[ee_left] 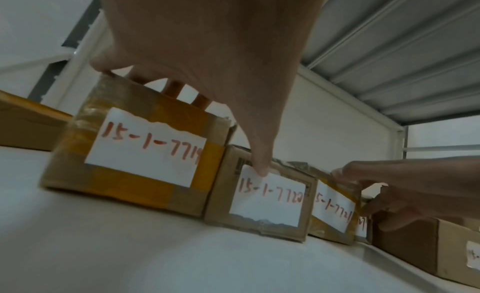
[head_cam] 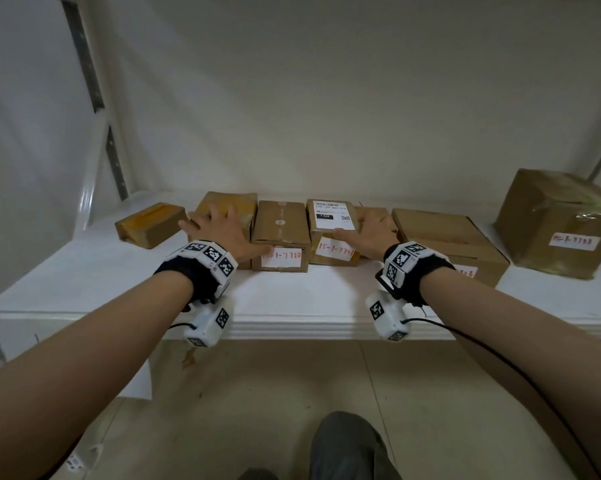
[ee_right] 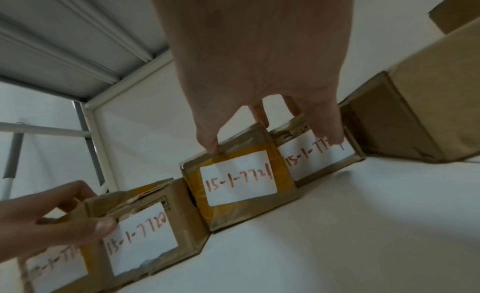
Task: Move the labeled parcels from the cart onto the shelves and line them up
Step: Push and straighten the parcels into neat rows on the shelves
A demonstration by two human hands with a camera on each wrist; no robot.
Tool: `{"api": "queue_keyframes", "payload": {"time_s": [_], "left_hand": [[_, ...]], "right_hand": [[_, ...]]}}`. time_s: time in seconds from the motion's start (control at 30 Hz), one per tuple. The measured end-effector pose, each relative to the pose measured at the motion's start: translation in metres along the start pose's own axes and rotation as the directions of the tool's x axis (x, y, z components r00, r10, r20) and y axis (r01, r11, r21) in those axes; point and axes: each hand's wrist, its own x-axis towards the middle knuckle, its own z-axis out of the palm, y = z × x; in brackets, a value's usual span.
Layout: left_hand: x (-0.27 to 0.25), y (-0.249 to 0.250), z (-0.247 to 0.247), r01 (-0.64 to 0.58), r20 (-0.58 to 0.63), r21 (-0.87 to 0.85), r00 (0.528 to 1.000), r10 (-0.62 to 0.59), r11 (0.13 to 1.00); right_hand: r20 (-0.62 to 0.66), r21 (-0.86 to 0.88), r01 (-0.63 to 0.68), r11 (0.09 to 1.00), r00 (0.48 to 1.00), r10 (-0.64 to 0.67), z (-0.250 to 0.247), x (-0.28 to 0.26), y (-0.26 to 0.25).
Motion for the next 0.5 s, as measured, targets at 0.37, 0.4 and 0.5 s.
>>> {"api": "queue_keyframes", "payload": {"time_s": [0.37,0.4,0.5], "left_hand": [[0.058,0.014,-0.001,0.029,0.133,0.069,0.99,-0.038,0.997],[0.062,0.014,0.001,0.027,0.131,0.073,0.991,-0.037,0.997],[0.076,0.015,0.006,0.022,0.111,0.083,0.993,-0.032,0.996]], "right_hand": [[0.051,-0.024,0.02,1.0,0.999,-0.019,0.006,0.051,-0.016],[0.051,-0.021,0.021,1.0,0.999,-0.02,0.007,0.057,-0.018],[0.048,-0.022,0.002,1.0,0.999,0.0,0.01,0.07,-0.02]]}}
